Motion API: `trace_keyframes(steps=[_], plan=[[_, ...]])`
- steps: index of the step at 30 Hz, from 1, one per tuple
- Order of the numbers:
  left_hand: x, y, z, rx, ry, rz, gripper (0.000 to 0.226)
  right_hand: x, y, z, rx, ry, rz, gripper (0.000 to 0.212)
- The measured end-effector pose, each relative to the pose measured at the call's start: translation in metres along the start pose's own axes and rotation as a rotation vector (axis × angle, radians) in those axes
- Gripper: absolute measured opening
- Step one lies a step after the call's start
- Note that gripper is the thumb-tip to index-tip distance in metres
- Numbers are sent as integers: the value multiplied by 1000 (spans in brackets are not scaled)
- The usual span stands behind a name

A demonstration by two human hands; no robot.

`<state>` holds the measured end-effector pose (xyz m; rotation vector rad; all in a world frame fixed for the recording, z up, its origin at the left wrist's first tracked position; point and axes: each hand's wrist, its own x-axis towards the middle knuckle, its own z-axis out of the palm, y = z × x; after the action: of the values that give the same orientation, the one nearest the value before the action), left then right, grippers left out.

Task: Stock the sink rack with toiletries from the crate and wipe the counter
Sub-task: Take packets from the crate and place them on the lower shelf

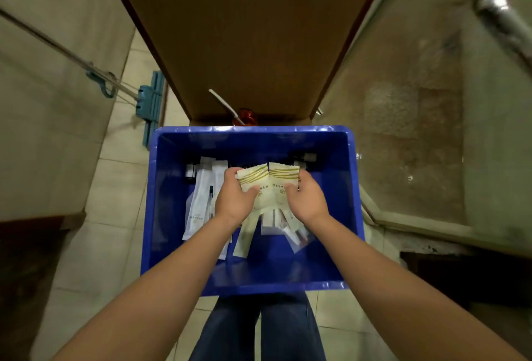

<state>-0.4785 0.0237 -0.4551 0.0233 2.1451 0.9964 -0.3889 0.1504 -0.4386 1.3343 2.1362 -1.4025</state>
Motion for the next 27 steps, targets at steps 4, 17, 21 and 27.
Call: trace_keyframes(steps=[4,17,21,27], plan=[[-36,28,-7,17,-99,73,44,-41,-1,-20,123,79,17,26],[-136,92,33,73,-344,287,40,-169,40,-86,353,391,37,34],[-162,109,57,94,-434,352,38,-203,60,-106,452,499,61,32],[-209,131,105,144,-561,431,37,-249,96,-130,589,665,99,38]])
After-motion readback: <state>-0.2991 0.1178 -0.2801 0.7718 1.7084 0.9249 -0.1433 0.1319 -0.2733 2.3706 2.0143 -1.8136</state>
